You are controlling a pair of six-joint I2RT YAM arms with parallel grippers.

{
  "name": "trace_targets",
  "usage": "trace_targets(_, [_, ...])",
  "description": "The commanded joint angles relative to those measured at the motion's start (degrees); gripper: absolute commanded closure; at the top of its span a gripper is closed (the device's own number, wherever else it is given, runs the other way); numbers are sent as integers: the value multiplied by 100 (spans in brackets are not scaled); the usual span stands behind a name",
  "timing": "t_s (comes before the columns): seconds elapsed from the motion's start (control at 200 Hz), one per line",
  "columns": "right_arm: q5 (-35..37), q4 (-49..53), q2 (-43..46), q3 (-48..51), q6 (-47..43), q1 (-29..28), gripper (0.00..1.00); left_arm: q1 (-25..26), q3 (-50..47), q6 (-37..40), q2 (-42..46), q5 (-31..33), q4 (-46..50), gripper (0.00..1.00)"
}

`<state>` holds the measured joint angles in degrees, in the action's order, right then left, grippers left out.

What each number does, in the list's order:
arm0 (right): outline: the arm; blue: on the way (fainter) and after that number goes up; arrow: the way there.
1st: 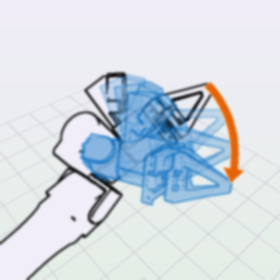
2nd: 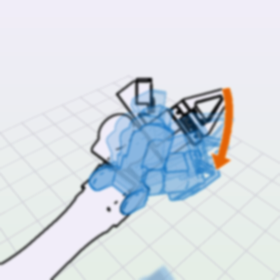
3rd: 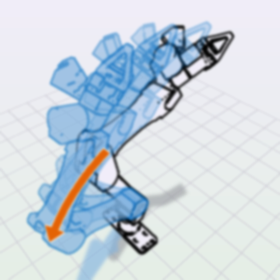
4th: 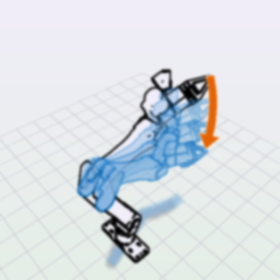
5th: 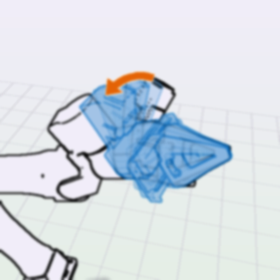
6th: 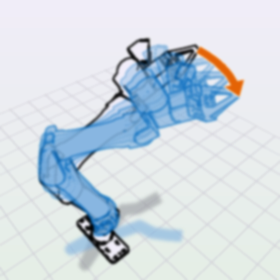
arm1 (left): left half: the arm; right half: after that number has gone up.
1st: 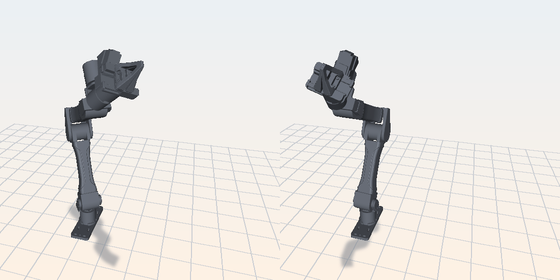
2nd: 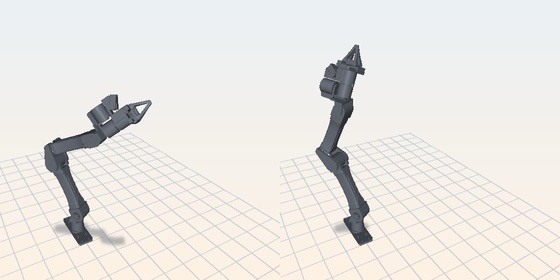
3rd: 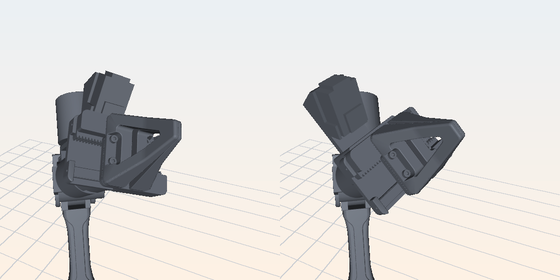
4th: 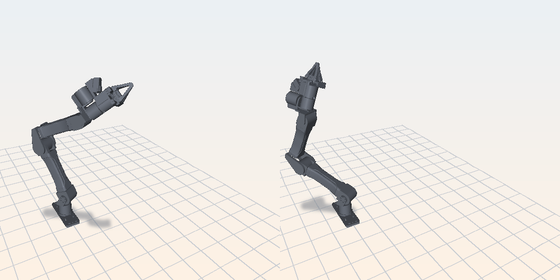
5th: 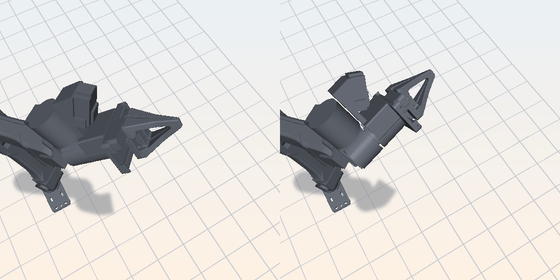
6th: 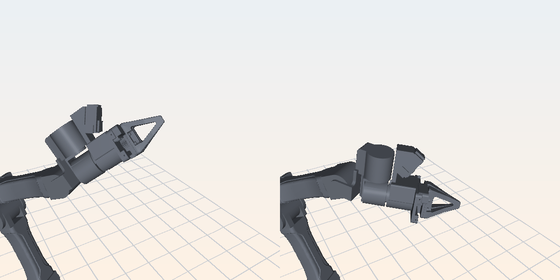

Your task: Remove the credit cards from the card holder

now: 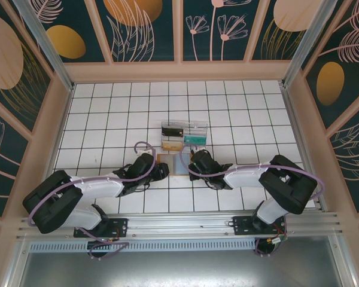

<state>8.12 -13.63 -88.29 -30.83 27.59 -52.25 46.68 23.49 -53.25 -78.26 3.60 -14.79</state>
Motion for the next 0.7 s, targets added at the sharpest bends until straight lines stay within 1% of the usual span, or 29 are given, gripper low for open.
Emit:
trace_targets(0.0, [-87, 277, -197, -2, 89, -92, 91, 27, 98, -69, 173, 280, 221, 50])
trace_targets(0.18, [-87, 277, -207, -11, 88, -101, 91, 31, 51, -9, 50, -133, -225, 51])
trace_targets(0.56, [-78, 297, -223, -22, 79, -110, 91, 34, 131, 23, -316, -228, -212, 51])
trace_targets(0.696, [-78, 296, -225, -31, 79, -114, 91, 31, 118, 33, -391, -334, -358, 51])
